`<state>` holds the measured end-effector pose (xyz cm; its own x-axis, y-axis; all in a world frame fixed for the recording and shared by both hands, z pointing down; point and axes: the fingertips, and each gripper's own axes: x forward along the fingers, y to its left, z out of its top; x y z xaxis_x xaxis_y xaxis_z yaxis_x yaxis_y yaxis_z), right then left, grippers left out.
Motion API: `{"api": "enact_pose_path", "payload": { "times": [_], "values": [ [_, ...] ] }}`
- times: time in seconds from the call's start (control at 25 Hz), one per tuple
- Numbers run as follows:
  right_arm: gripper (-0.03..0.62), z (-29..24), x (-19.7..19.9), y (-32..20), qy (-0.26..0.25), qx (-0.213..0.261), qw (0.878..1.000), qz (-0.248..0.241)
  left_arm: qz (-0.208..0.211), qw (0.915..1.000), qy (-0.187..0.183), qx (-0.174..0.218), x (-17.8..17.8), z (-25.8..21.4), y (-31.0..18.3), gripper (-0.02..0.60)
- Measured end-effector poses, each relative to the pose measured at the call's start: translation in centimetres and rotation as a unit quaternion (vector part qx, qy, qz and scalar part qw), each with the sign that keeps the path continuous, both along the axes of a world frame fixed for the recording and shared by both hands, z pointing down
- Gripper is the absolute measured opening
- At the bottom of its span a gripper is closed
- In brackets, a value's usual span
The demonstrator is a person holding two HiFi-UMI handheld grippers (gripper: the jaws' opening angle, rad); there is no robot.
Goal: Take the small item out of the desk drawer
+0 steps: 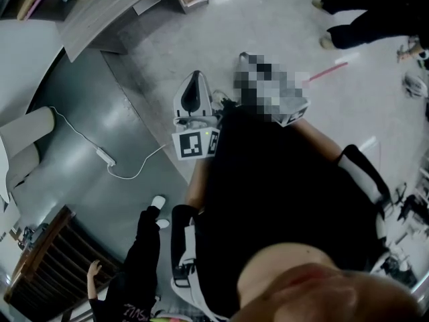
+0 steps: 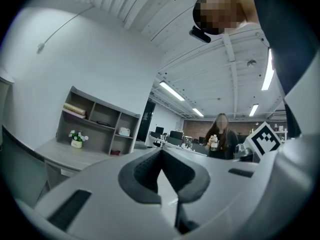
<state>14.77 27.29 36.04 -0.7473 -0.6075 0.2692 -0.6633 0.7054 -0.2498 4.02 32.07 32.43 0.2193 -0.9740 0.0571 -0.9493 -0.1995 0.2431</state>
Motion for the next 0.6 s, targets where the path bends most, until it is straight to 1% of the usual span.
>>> {"api": "enact_pose_path", "payload": {
  "times": [0.2,0.32,0.6],
  "values": [
    [-0.002,0.5,-1.0,-1.4,-0.001,-0.004,1.000,-0.003,-0.007,1.0000,0.005,-0.003,-1.1,0.2,-1.5,-0.003],
    [-0.002,0.8,-1.9,-2.9,-0.002,-0.004,1.000,-0.008,-0.009,0.9999,0.001,-0.004,-1.8,0.5,-2.9,-0.003],
    [-0.002,1.4,-3.8,-8.4,0.000,-0.007,1.000,-0.022,-0.017,0.9998,-0.001,-0.009,-3.1,0.7,-8.3,-0.003]
  ]
}}
